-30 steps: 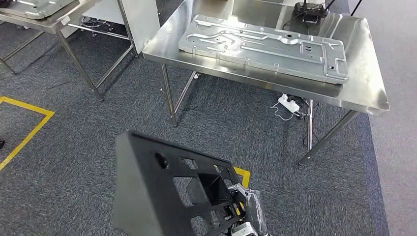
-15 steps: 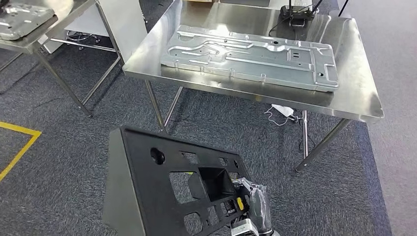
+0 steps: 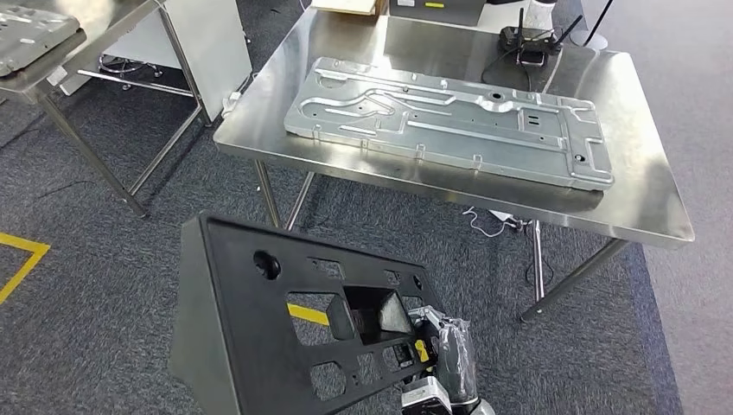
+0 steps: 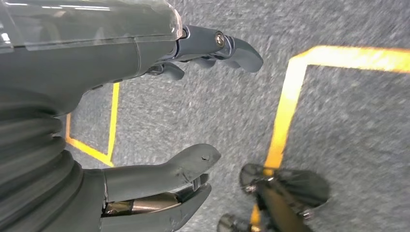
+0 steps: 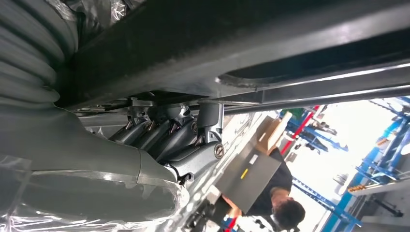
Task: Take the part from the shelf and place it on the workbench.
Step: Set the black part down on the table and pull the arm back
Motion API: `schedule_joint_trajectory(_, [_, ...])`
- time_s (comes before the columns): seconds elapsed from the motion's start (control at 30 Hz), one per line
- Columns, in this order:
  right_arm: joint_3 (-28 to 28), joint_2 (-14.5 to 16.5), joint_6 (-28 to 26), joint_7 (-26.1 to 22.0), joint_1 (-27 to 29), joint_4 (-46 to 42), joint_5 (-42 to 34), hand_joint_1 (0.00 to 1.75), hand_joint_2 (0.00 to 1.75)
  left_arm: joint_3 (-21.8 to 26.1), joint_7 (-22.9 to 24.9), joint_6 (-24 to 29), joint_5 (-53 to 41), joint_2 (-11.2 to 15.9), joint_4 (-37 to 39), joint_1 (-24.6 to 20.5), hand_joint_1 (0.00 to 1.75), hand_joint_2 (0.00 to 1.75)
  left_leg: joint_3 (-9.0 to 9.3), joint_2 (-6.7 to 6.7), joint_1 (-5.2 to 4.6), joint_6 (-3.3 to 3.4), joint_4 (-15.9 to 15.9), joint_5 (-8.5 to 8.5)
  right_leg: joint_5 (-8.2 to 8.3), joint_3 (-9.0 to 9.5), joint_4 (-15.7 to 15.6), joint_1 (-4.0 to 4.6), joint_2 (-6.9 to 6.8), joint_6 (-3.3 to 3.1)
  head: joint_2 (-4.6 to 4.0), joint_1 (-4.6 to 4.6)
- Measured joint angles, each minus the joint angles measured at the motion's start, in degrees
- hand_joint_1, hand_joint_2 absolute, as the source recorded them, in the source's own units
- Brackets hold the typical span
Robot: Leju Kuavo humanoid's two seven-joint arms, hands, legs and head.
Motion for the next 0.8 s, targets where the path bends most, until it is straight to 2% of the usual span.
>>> schedule_joint_trajectory(0.07, [-0.5,0.0,-1.1,2.8,-0.2,0.0,4.7,1.75,1.75,0.0,0.1,0.0,-0.1,0.0,0.0,0.0,0.00,1.75,1.18,-0.16,-0.04,0.10,-0.4,-0.82,-2.77,-4.49,4.1,-0.05,-0.10,0.29,0.00,0.01])
schedule_joint_trajectory(0.1, [-1.1,0.0,-1.7,4.9,-0.3,0.1,8.2,1.75,1.75,0.0,0.3,0.0,-0.1,0.0,0.0,0.0,0.00,1.75,1.90,-0.25,-0.10,0.07,-0.5,-1.34,-3.03,-5.81,4.0,-0.03,-0.14,0.22,0.00,0.01])
schedule_joint_trajectory(0.13, [-1.8,-0.1,-2.1,7.2,-0.6,0.1,12.3,1.75,1.75,0.0,0.4,0.0,-0.2,0.0,0.0,0.1,0.00,1.75,2.70,-0.31,-0.19,0.06,-0.6,-1.90,-1.90,-6.33,2.2,0.06,-0.17,-0.05,-0.01,0.02])
schedule_joint_trajectory(0.17, [-2.8,-0.2,-2.4,9.7,-1.0,0.2,16.6,1.75,1.75,0.0,0.5,0.0,-0.4,0.0,0.0,0.1,0.00,1.75,3.45,-0.33,-0.30,0.07,-0.7,-2.49,0.71,-6.22,-1.0,0.23,-0.20,-0.56,0.00,0.01])
schedule_joint_trajectory(0.2, [-4.0,-0.5,-2.5,12.2,-1.6,0.3,20.8,1.75,1.75,0.0,0.7,-0.1,-0.5,-0.1,0.0,0.2,0.00,1.75,4.18,-0.31,-0.35,0.08,-0.8,-3.06,4.40,-5.89,-4.4,0.56,-0.21,-1.31,0.00,0.01])
schedule_joint_trajectory(0.23, [-5.5,-0.9,-2.2,14.5,-2.2,0.4,24.3,1.75,1.75,0.0,0.8,-0.2,-0.8,-0.2,0.1,0.2,0.00,1.75,4.72,-0.41,-0.39,-0.03,-0.9,-3.57,7.33,-5.58,-7.2,0.97,-0.21,-2.05,0.00,-0.02])
schedule_joint_trajectory(0.27, [-7.2,-1.4,-1.9,16.5,-2.8,0.6,27.0,1.75,1.75,0.0,0.9,-0.3,-1.0,-0.3,0.1,0.1,0.00,1.75,5.12,-0.51,-0.34,-0.25,-1.2,-3.99,9.36,-5.25,-9.1,1.36,-0.21,-2.67,0.00,-0.03])
schedule_joint_trajectory(0.3, [-9.0,-2.0,-1.5,18.1,-3.5,0.7,28.8,1.75,1.75,-0.1,1.0,-0.4,-1.1,-0.4,0.2,-0.1,0.00,1.75,5.68,-0.59,-0.31,-0.53,-1.2,-4.04,10.19,-4.93,-10.1,1.68,-0.13,-3.17,0.00,-0.01])
schedule_joint_trajectory(0.37, [-12.1,-3.2,-0.8,20.4,-4.9,0.8,30.9,1.75,1.75,-0.1,1.1,-0.5,-1.2,-0.3,0.2,-0.3,0.00,1.75,6.47,-0.62,-0.39,-1.20,-0.8,-3.40,9.80,-3.30,-11.7,1.54,0.01,-3.69,0.01,0.02])
schedule_joint_trajectory(0.4, [-13.4,-3.7,-0.6,21.3,-5.7,0.9,31.8,1.75,1.75,-0.1,1.1,-0.6,-1.3,-0.2,0.2,-0.4,0.00,1.75,6.32,-0.60,-0.46,-1.34,0.6,-2.77,9.75,-2.22,-12.5,1.29,0.07,-3.93,0.01,0.00])
schedule_joint_trajectory(0.43, [-14.6,-4.2,-0.4,22.1,-6.5,1.0,32.7,1.75,1.75,-0.2,1.1,-0.7,-1.3,-0.2,0.2,-0.5,0.00,1.75,5.33,-0.60,-0.46,-1.48,2.7,-2.46,9.64,-1.18,-13.0,0.97,0.08,-4.10,0.01,-0.05])
schedule_joint_trajectory(0.47, [-15.8,-4.6,-0.3,22.7,-7.2,1.1,33.5,1.75,1.75,-0.2,1.1,-0.8,-1.3,-0.1,0.2,-0.7,0.00,1.75,3.52,-0.60,-0.40,-1.58,5.6,-2.76,9.44,-0.29,-13.4,0.70,0.09,-4.10,0.01,-0.07])
schedule_joint_trajectory(0.5, [-17.0,-5.1,-0.2,23.2,-7.8,1.3,34.2,1.75,1.75,-0.2,1.1,-0.9,-1.4,-0.1,0.2,-0.8,0.00,1.75,1.24,-0.59,-0.31,-1.78,8.9,-3.72,8.94,0.37,-13.5,0.58,0.07,-4.14,0.01,-0.10])
schedule_joint_trajectory(0.53, [-18.2,-5.6,-0.1,23.6,-8.3,1.5,34.8,1.75,1.75,-0.2,1.2,-0.9,-1.5,-0.1,0.2,-0.8,0.00,1.75,-1.15,-0.59,-0.17,-2.09,11.6,-5.43,8.37,0.96,-13.6,0.44,0.08,-4.05,0.01,-0.10])
schedule_joint_trajectory(0.6, [-20.1,-6.4,-0.1,24.1,-8.7,1.9,35.6,1.75,1.75,-0.2,1.4,-1.0,-1.6,0.0,0.2,-0.7,0.00,1.75,-4.53,-0.57,0.10,-2.67,14.0,-8.75,7.21,2.14,-13.6,0.19,0.18,-3.70,0.01,-0.10])
schedule_joint_trajectory(0.67, [-20.8,-6.6,-0.1,24.3,-8.7,2.0,35.9,1.75,1.75,-0.2,1.6,-1.0,-1.7,0.0,0.2,-0.6,0.00,1.75,-5.49,-0.56,0.20,-2.87,14.0,-9.80,6.71,2.73,-13.6,0.08,0.25,-3.53,0.02,-0.11])
schedule_joint_trajectory(0.73, [-21.1,-6.7,-0.1,24.3,-8.7,2.1,36.0,1.75,1.75,-0.2,1.6,-0.9,-1.7,0.0,0.2,-0.5,0.00,1.75,-5.61,-0.55,0.25,-2.93,13.3,-9.65,6.44,3.08,-13.6,0.01,0.30,-3.43,0.01,-0.11])
schedule_joint_trajectory(0.77, [-21.5,-6.9,-0.1,24.3,-8.6,2.1,36.0,1.75,1.75,-0.2,1.7,-0.9,-1.7,0.0,0.2,-0.4,0.00,1.75,-5.65,-0.54,0.32,-3.02,11.9,-8.96,6.01,3.63,-13.6,-0.09,0.37,-3.25,0.01,-0.11])
schedule_joint_trajectory(0.8, [-22.1,-7.1,-0.1,24.4,-8.6,2.3,36.2,1.75,1.75,-0.2,1.8,-0.9,-1.7,0.1,0.2,-0.2,0.00,1.75,-5.62,-0.51,0.42,-3.10,8.6,-5.47,5.13,4.45,-13.5,-0.23,0.42,-2.90,0.01,-0.11])
